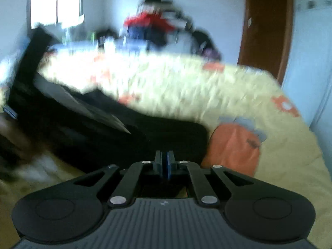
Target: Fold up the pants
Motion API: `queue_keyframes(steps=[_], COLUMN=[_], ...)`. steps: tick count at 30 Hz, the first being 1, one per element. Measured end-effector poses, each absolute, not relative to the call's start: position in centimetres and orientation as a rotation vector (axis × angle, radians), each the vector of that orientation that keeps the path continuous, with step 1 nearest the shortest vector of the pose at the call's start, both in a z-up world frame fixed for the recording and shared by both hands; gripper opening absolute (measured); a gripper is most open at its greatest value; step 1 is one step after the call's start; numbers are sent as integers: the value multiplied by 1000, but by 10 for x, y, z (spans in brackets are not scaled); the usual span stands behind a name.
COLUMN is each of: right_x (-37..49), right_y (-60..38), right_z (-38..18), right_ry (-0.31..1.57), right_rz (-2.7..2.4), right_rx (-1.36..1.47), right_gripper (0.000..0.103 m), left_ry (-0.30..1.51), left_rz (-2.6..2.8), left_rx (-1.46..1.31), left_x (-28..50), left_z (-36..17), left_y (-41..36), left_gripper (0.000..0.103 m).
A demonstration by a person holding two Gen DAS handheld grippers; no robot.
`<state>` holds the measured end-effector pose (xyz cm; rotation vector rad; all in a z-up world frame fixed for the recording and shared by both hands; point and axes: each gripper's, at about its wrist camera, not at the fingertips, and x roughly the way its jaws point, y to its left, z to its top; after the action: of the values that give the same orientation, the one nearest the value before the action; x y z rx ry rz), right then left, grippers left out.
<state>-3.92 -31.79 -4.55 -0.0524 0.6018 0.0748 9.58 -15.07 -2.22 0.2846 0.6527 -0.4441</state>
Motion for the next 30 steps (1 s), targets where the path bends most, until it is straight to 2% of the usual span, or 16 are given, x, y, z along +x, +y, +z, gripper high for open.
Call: queue_keyframes(steps=[3,6,8,11,16,18,23,27,30], right_x=[-33,-35,-26,-19,-15,-9,18,17,23], right_y=[-314,-311,-310,-293,-278,-261,-201,-178,-166], right_z=[-50,-36,-40,-51,-32,-35,-56,-40,-33], right_ry=[622,545,588,638,525,535,608,580,565], right_rz=[23,-21,48,37,71,145,220,194,288], right_rx=[-108,-69,-22,-147,-31,21,-110,-173,-110], right_gripper=[5,5,5,5,6,6,6,7,16], left_ry=[711,710,689,631,586,599,603,573,590], left_rz=[-430,-456,-450,-453,-349,-301,-177,-56,41], left_rx=[267,229,252,316,291,241,184,150,127], left_x=[100,91,80,62,57,63,73,76,88], left_z=[-31,-31,-30,-29,-27,-26,-23,-15,-13], left_y=[-114,-89,-85,-77,-41,-19,33,74,101], left_gripper=[103,102,102,102,103,102,103,102,102])
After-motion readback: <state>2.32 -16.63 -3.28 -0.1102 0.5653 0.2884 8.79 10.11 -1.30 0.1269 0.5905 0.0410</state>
